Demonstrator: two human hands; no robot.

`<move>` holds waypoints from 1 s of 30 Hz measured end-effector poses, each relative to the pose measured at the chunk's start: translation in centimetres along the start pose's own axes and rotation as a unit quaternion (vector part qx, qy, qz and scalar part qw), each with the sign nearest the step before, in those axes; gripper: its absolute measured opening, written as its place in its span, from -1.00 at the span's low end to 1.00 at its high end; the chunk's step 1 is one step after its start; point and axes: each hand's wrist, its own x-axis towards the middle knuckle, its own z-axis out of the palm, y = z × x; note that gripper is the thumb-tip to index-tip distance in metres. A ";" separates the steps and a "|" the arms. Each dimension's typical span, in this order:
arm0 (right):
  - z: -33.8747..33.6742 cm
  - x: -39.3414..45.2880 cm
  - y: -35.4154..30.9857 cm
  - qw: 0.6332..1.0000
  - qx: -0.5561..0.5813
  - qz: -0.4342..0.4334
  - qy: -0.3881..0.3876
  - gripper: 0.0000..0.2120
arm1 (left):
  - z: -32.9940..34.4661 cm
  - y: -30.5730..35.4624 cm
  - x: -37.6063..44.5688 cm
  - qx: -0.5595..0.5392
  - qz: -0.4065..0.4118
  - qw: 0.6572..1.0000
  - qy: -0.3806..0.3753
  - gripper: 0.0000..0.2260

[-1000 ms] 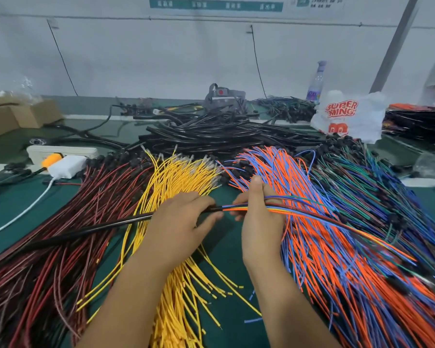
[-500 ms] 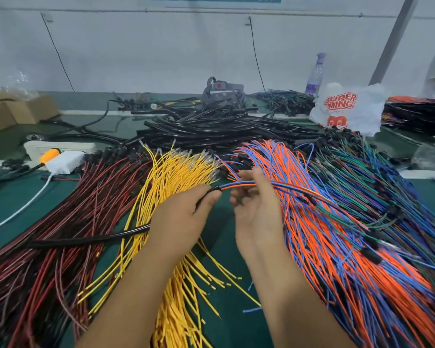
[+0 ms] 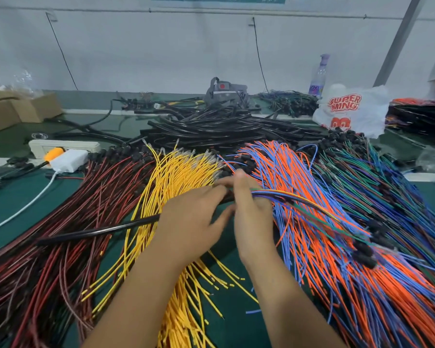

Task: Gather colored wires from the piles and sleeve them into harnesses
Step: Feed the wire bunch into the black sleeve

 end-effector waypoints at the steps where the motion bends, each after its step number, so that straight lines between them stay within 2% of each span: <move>1: 0.2 -0.2 0.0 0.999 0.010 0.023 -0.029 -0.63 | 0.1 0.0 0.0 -0.014 -0.002 1.000 -0.001 -0.79; 3: 0.3 -0.2 -0.3 0.995 0.044 0.069 -0.059 -0.72 | 0.3 0.0 -0.1 -0.044 -0.018 0.999 0.010 -0.84; 4: 0.3 -0.2 -0.6 0.990 0.078 0.094 -0.063 -0.69 | 0.4 0.0 -0.2 -0.062 -0.032 0.997 0.023 -0.84; 6: 0.1 0.1 -0.9 0.972 0.176 0.144 -0.055 -0.44 | 0.3 -0.2 -0.1 -0.096 -0.076 0.992 0.037 -0.79; 7: 0.0 0.2 -1.1 0.962 0.218 0.157 -0.046 -0.40 | 0.4 -0.5 -0.1 -0.107 -0.098 0.989 0.040 -0.72; 11: -1.0 0.7 -1.4 0.942 0.299 0.149 -0.016 -0.60 | 0.5 -1.6 -0.1 -0.088 -0.134 0.987 0.028 -0.68; 14: -1.3 1.1 -0.9 0.960 0.239 0.141 0.030 -0.72 | 0.1 -2.7 -0.4 -0.038 -0.116 0.992 -0.012 -0.69; 17: -1.1 1.4 -0.2 0.982 0.132 0.105 0.086 -0.52 | -0.6 -3.7 -0.6 -0.004 -0.108 0.993 -0.037 -0.72; 19: -1.0 1.5 -0.1 0.989 0.087 0.073 0.098 -0.46 | -0.8 -3.7 -0.6 0.001 -0.101 0.994 -0.048 -0.76; 22: -0.6 1.5 0.3 0.996 0.030 0.041 0.075 -0.52 | -0.5 -2.8 -0.4 0.025 -0.076 0.994 -0.070 -0.80; 25: -0.2 0.8 0.7 0.998 -0.043 0.029 0.018 -0.54 | 0.0 -1.9 -0.4 0.015 -0.054 0.995 -0.078 -0.77; 30: -0.4 0.9 0.2 0.999 -0.015 0.040 0.016 -0.67 | 0.0 -1.9 -0.4 -0.083 -0.048 0.994 -0.050 -0.84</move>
